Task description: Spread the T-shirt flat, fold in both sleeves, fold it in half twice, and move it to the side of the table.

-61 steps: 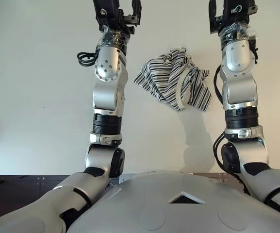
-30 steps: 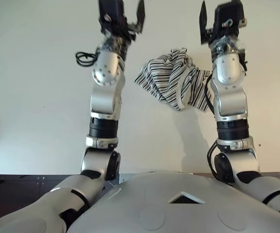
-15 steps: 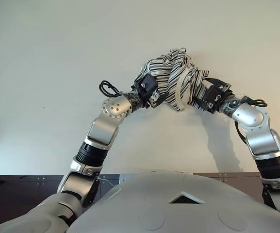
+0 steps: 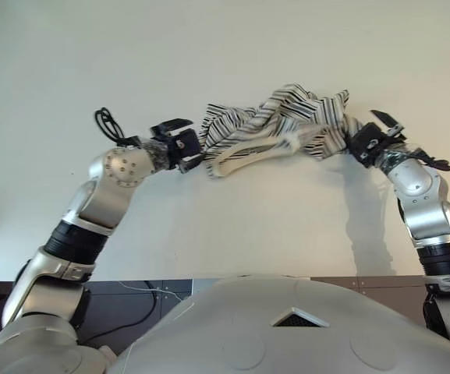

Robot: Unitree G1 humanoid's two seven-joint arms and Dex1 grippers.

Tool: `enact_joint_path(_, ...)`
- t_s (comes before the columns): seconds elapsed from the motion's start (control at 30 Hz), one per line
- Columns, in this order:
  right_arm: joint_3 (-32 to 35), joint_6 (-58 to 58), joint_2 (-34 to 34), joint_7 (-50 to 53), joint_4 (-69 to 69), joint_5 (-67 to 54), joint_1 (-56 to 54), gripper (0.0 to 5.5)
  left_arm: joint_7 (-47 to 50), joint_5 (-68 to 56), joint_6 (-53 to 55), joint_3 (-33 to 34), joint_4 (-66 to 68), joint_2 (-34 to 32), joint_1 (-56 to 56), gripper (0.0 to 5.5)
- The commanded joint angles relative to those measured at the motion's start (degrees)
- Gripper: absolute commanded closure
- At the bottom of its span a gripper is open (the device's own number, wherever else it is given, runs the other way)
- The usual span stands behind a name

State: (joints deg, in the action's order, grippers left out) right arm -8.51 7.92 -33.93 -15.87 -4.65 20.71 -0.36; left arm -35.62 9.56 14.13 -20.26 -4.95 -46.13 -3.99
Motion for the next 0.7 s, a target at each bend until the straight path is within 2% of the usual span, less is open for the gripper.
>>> enact_joint_path(0.03,2.4,-0.9,1.6,3.2,1.7,-0.3,1.2,2.06,-2.3,0.4,4.6,2.1,4.4,-3.6,7.8,1.77)
enact_joint_path(0.1,4.3,-2.4,3.7,5.2,4.2,-2.5,0.5,2.06,-1.2,-2.3,4.8,5.4,2.4,-1.4,7.5,1.77)
enact_joint_path(0.23,6.3,-0.6,11.3,2.5,15.4,-13.9,-3.4,2.06,-3.2,-20.0,9.8,12.7,-10.5,9.1,5.3,1.77)
enact_joint_path(0.3,4.1,3.3,12.7,-2.6,19.7,-19.1,-4.1,2.06,-3.9,-25.0,12.2,14.6,-14.5,11.0,6.2,1.77)
enact_joint_path(0.37,-1.2,5.8,10.8,-7.7,20.6,-18.0,-1.8,2.06,-5.1,-26.6,12.7,15.0,-16.6,10.4,8.0,1.77)
enact_joint_path(0.47,-8.1,3.4,6.0,-6.7,12.7,-6.7,2.0,2.06,-2.8,-25.0,12.6,16.1,-12.3,11.1,5.4,1.77)
enact_joint_path(0.6,-6.2,-0.5,1.9,-5.0,11.0,-3.1,5.7,2.06,2.4,-16.6,8.8,14.2,2.8,11.2,-2.0,1.77)
enact_joint_path(0.7,-8.4,-8.1,-2.7,-9.8,9.2,-2.3,6.1,2.06,6.9,-11.8,5.3,12.8,14.1,14.4,-6.9,1.77)
